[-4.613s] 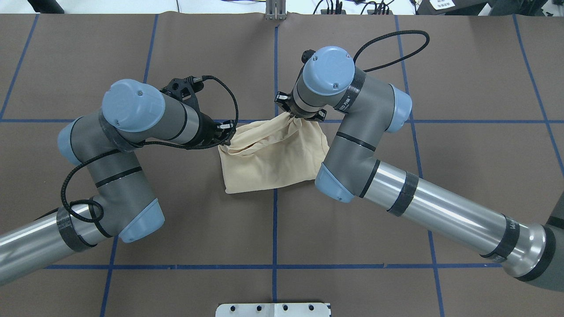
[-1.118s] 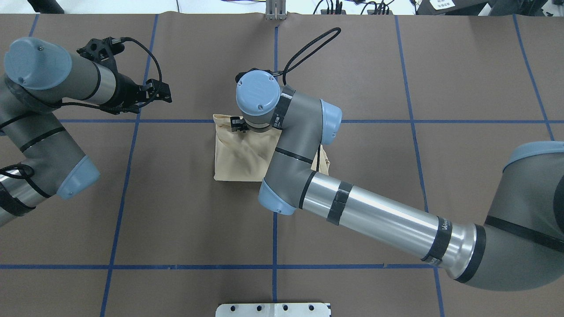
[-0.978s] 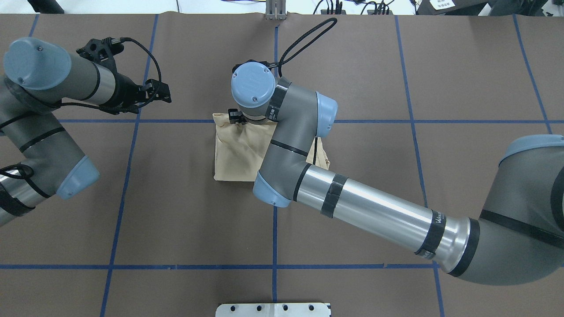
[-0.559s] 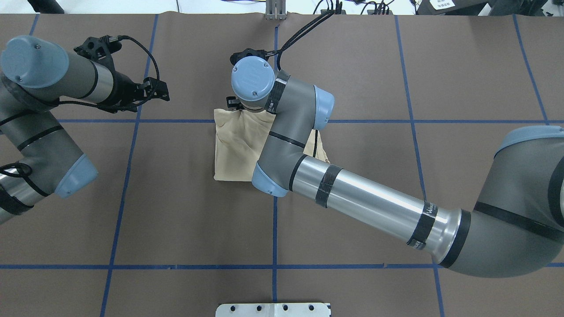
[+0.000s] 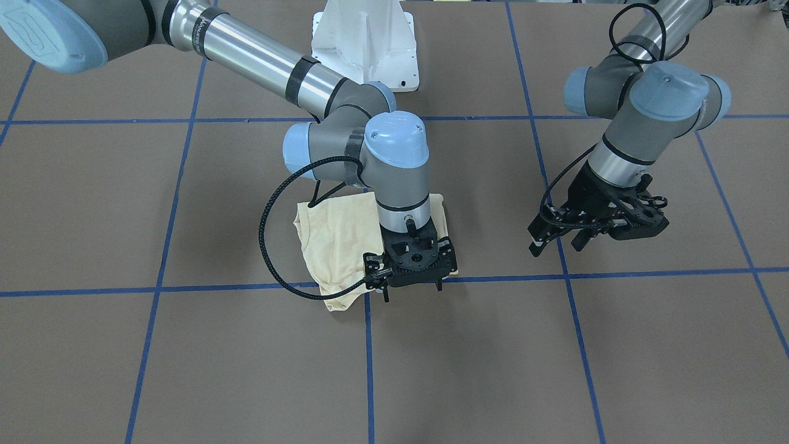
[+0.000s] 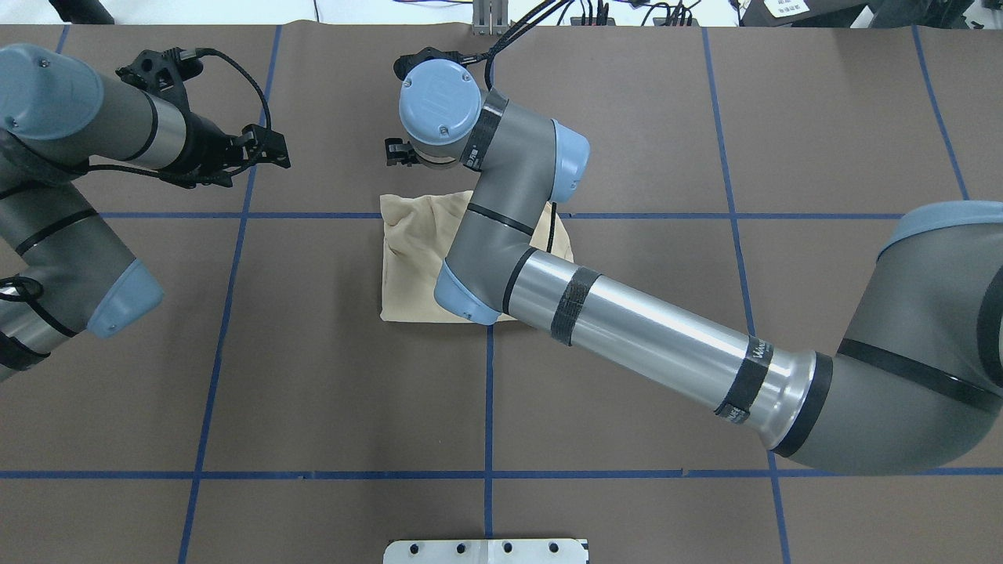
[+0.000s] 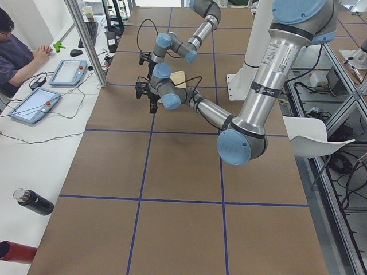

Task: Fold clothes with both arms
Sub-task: 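Press down on the folded beige shirt with the right gripper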

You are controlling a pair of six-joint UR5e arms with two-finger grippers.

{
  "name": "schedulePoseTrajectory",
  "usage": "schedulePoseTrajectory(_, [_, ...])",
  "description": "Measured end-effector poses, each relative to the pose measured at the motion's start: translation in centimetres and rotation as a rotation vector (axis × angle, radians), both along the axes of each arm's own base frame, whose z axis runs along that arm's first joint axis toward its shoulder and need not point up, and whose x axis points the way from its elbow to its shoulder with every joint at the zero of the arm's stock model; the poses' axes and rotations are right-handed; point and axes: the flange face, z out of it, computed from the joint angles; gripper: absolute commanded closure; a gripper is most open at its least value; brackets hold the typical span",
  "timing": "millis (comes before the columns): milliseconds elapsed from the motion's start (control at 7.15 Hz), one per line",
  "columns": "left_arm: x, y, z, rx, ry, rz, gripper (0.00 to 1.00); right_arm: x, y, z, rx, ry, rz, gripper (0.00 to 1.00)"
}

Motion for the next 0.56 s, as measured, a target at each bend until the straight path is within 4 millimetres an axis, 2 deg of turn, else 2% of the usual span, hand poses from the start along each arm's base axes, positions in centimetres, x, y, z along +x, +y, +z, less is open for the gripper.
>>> schedulePoseTrajectory(419, [0.0, -0.2, 0.4, -0.005, -0.005, 0.003, 0.01, -1.0, 3.4, 2.9, -0.058, 0.036, -0.085, 0.01])
schedulePoseTrajectory(559, [0.0, -0.3, 0.4, -0.006, -0.005, 0.004, 0.01, -1.2, 4.0, 3.3, -0.077, 0.043, -0.105, 0.01])
